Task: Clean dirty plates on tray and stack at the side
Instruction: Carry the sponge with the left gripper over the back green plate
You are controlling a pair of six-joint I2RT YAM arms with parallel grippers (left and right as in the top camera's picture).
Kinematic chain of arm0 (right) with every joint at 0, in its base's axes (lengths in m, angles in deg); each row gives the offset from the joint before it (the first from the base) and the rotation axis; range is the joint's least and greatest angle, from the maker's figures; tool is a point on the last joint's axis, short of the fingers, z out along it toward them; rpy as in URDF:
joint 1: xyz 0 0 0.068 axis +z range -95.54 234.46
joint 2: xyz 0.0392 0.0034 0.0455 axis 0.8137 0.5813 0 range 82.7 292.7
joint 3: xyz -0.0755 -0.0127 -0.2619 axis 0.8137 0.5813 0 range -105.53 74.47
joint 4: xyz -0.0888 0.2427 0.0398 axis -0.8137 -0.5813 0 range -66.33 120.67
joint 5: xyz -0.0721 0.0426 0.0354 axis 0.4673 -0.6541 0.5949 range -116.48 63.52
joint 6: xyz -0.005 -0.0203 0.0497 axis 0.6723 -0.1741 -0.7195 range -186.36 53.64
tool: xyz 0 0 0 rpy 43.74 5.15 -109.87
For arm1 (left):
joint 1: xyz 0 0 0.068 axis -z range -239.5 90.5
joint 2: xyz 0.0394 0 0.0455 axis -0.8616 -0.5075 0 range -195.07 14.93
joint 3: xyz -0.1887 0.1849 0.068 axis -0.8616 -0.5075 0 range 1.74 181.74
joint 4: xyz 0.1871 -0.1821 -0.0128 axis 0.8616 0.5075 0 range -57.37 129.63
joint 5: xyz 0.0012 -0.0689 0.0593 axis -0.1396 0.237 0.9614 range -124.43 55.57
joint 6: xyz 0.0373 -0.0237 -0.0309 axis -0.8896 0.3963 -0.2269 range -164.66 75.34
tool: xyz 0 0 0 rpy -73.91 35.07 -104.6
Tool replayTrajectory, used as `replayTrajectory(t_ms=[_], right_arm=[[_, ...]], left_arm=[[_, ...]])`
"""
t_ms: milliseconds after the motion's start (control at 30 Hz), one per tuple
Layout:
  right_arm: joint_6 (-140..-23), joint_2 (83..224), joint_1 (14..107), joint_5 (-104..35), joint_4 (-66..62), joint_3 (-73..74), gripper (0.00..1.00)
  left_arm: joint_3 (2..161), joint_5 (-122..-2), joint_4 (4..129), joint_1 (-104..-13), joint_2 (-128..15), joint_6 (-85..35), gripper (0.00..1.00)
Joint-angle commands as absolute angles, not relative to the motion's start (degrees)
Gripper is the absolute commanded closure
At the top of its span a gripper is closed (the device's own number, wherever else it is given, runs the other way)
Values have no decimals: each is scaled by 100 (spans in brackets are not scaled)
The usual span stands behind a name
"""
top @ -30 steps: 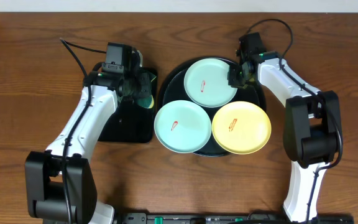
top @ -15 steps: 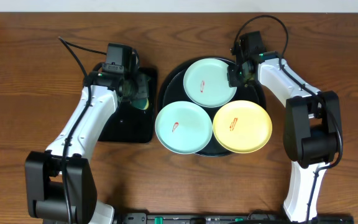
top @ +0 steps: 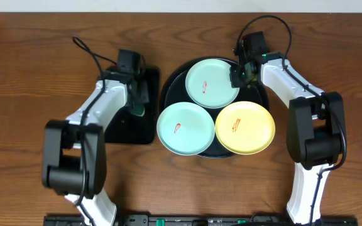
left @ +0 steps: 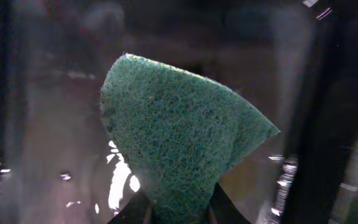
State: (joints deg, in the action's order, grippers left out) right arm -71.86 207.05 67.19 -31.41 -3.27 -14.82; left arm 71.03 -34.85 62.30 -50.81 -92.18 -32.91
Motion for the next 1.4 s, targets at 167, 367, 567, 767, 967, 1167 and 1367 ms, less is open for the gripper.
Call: replayTrajectory(t_ms=[167,367,567,767,967,1167,1367], right_arm=[[-7105,20801,6774,-3016,-364,-1434,99],[-7102,20801,6774,-3016,-386,-1434,99],[-7102,20801,6774,-3016,-403,-1434,99],[-7102,20801,6774,-3018,-464,-1437,99],[-7102,20801,6774,-3114,-502,-1437,99],[-7102,20801,6774,-3342,-569,-1434,99],[-7102,20801,6826,-3342,-683,-1434,99]], left_arm=[[7022,-3361,6023,-5105,-9635,-3324,87],[7224,-3394,6206,-5105,-9428,-3324,87],[7757,-3409,6523,-5101,-8905,-3324,87],[8072,-4294,6132,-4909,-8492,-3015,87],[8100,-5031,4980,-4294,-8621,-2222,88],[8100,-5029,4071,-3510,-9168,-1671,87],[8100,-5031,3575,-3138,-9967,-1081,87]])
